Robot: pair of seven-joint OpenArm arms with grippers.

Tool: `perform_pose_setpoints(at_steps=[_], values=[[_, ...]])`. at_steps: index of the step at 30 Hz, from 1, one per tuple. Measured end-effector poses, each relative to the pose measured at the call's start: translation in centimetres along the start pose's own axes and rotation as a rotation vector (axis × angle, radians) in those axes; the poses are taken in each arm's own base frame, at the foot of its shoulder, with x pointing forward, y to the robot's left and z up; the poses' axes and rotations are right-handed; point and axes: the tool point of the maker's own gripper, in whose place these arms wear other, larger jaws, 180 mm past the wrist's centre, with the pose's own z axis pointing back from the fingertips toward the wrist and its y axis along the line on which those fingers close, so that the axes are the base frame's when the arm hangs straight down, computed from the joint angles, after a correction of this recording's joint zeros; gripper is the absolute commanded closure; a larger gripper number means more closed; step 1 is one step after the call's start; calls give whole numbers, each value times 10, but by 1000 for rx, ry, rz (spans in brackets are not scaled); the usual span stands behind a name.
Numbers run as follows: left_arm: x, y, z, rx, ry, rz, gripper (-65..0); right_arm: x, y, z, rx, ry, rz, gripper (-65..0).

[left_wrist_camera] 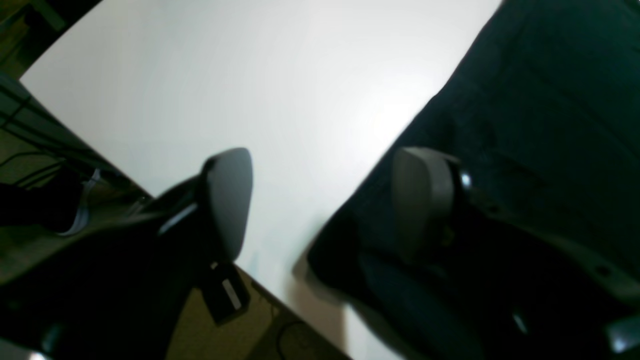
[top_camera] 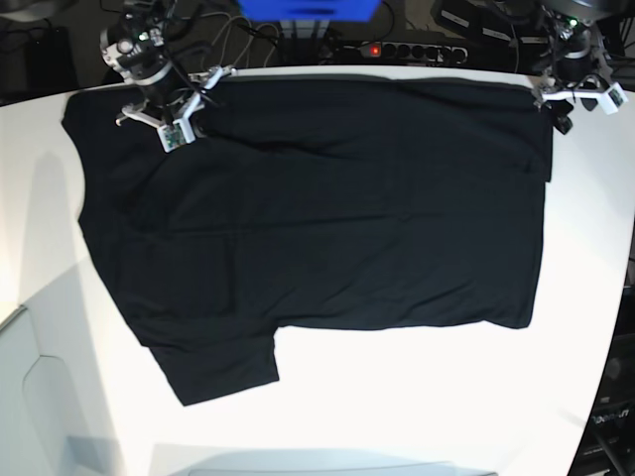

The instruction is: Fold the T-shirt properly

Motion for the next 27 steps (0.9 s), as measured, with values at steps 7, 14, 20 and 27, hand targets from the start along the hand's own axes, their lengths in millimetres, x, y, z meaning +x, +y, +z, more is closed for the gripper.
perform_pose_setpoints(at_steps=[7, 14, 20, 27], values=[[0, 0, 0, 0, 0, 0, -426, 30, 10, 2, 24, -72, 56, 0], [0, 0, 1, 1, 1, -4, -426, 78, 46, -12, 137, -182, 158, 0], [-1, 1, 1, 2, 4, -6, -426, 126, 64, -25, 194, -288, 220, 0], [-2, 2, 2, 4, 6, -9, -426, 145, 76, -56, 254, -296, 241, 0]])
